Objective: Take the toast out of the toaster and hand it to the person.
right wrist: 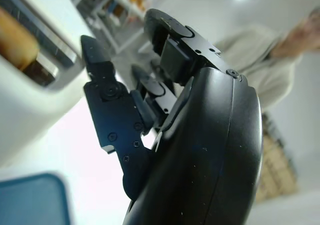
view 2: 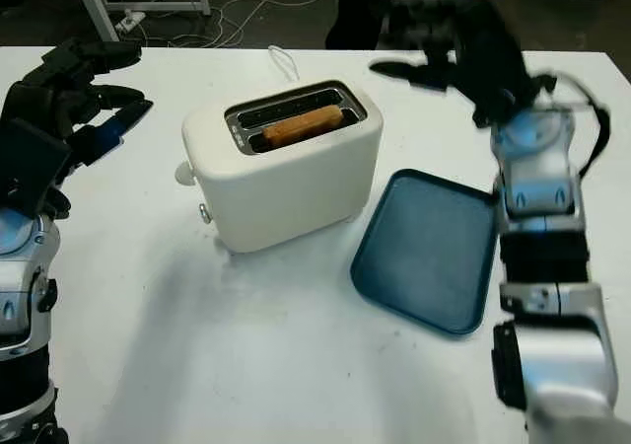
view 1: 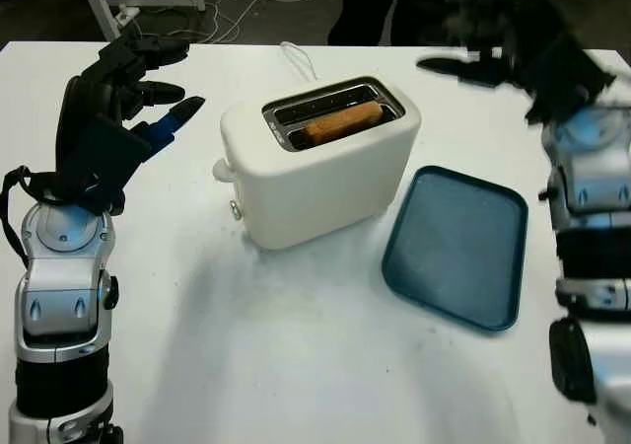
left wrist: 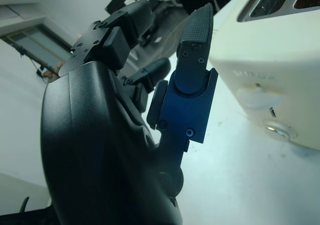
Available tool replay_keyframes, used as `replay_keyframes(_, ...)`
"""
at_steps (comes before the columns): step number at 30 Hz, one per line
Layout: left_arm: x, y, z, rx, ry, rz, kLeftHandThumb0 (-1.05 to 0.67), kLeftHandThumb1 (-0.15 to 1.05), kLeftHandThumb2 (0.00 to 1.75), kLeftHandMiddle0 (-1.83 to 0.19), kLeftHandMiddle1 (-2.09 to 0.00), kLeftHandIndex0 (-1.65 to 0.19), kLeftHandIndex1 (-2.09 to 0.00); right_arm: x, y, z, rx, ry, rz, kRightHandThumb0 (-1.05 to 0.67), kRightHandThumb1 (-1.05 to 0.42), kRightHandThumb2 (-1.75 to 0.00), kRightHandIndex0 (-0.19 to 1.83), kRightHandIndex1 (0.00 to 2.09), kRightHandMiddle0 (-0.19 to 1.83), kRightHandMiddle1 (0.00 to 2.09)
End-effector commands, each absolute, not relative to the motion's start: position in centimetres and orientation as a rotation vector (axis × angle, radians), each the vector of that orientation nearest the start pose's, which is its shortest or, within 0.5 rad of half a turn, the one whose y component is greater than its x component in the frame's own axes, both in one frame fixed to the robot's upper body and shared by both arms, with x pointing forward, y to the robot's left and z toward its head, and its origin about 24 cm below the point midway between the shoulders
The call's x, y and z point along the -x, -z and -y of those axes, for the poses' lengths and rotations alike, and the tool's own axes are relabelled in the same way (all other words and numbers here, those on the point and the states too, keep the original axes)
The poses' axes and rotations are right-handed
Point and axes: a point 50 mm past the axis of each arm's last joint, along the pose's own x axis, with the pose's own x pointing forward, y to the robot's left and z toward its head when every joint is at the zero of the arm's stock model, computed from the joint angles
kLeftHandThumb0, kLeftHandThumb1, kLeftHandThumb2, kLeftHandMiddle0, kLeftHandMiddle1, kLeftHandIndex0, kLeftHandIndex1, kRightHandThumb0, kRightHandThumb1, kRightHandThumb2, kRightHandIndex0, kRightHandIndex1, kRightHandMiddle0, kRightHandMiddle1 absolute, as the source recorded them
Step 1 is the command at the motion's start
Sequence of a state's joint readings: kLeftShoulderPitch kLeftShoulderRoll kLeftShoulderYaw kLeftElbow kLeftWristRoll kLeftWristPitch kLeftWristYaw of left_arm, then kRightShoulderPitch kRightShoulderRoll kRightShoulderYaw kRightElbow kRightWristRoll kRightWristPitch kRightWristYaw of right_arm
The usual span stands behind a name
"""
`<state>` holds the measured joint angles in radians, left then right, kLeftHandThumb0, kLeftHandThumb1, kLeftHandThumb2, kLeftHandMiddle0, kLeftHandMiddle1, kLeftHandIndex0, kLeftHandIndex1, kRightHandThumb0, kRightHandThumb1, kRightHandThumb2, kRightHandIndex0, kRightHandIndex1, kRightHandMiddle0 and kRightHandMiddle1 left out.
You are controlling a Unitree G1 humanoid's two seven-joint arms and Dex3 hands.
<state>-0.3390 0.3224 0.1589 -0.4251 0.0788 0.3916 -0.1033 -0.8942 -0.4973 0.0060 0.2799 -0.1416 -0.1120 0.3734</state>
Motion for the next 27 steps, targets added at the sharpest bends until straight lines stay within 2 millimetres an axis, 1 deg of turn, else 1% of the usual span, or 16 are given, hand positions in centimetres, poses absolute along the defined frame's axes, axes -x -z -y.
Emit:
replay_keyframes(1, -27.6, -20.7, -20.0, -0.385, -0.059, 0.372, -0.49, 0.92, 0.09, -0.38, -0.92, -0.41, -0.57, -35.1, -29.6, 15.6, 0.842, -0.335, 0.696, -0.52, -0.62, 0.0, 1.03, 0.17, 0.96, 0.09)
replay_keyframes(3, -27.6, -20.7, -20.0, -0.387, -0.061, 0.374, -0.49, 0.92, 0.09, -0.38, -0.92, -0.41, -0.57, -34.9, -30.2, 14.4, 0.916, -0.359, 0.729, -0.53, -0.61, 0.0, 1.04, 0.19, 0.98, 0.09)
replay_keyframes(5, -27.6, -20.6, -20.0, -0.388, -0.063, 0.374, -0.49, 0.92, 0.09, -0.39, -0.92, -0.41, -0.57, -34.7, -30.3, 13.3, 0.992, -0.396, 0.745, -0.53, -0.6, 0.0, 1.05, 0.2, 0.99, 0.1)
replay_keyframes(9, -27.5, -20.7, -20.0, -0.386, -0.061, 0.374, -0.5, 0.92, 0.09, -0.39, -0.92, -0.42, -0.57, -34.7, -29.5, 11.7, 1.105, -0.49, 0.754, -0.55, -0.61, -0.01, 1.04, 0.23, 0.99, 0.09)
replay_keyframes(12, -27.6, -20.7, -20.0, -0.38, -0.062, 0.377, -0.49, 0.92, 0.09, -0.38, -0.91, -0.42, -0.57, -34.5, -28.8, 10.7, 1.168, -0.54, 0.755, -0.56, -0.59, 0.0, 1.01, 0.27, 0.99, 0.08)
replay_keyframes(15, -27.6, -20.6, -20.0, -0.382, -0.061, 0.383, -0.49, 0.92, 0.09, -0.39, -0.92, -0.42, -0.57, -34.5, -27.9, 10.0, 1.205, -0.582, 0.737, -0.47, -0.56, 0.0, 0.95, 0.29, 0.99, 0.08)
replay_keyframes(20, -27.6, -20.7, -20.0, -0.387, -0.063, 0.383, -0.49, 0.92, 0.09, -0.39, -0.91, -0.42, -0.57, -34.8, -26.6, 9.7, 1.214, -0.598, 0.742, -0.46, -0.56, 0.0, 0.93, 0.31, 1.01, 0.07)
replay_keyframes(27, -27.5, -20.6, -20.0, -0.379, -0.057, 0.381, -0.49, 0.92, 0.09, -0.39, -0.91, -0.42, -0.56, -35.4, -25.4, 9.9, 1.219, -0.603, 0.713, -0.36, -0.57, 0.0, 0.89, 0.33, 1.0, 0.05)
